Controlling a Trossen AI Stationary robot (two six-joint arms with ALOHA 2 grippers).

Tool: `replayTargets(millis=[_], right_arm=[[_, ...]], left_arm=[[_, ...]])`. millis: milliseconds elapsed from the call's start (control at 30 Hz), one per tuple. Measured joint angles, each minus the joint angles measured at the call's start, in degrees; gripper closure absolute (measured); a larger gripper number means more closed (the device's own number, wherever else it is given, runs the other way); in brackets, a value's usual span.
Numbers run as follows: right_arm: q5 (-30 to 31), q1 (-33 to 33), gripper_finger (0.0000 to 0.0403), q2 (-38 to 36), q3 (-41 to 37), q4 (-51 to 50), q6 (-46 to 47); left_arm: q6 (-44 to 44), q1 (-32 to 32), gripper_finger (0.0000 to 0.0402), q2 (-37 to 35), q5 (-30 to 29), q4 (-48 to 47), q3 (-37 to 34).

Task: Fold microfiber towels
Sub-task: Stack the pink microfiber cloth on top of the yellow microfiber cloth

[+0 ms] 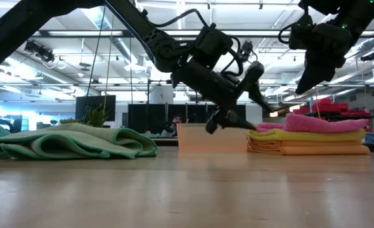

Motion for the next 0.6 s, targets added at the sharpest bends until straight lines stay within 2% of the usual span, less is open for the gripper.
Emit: replayTargets(millis=[100, 267, 400, 600], right_arm=[[0.0, 0.0, 0.0401, 0.07, 0.0, -0.17, 0.0], [0.0, 0.0, 0.0398, 0.04, 0.0, -0.61, 0.33], [0.0, 0.0, 0.0397, 0.04, 0.0, -0.52, 0.37], [0.0, 0.0, 0.0396, 0.04, 0.02, -0.53, 0.42]], left_arm=[[-0.95, 0.04, 0.0142, 1.65, -0.21, 3.37, -0.06], [-2.11, 0.33, 0.0144, 2.3, -0.34, 3.83, -0.01], [-2.07, 0.65, 0.0148, 2.35, -3.82, 4.42, -0.01], [-2.14, 1.53, 0.015, 2.35, -3.99, 6.51, 0.03]])
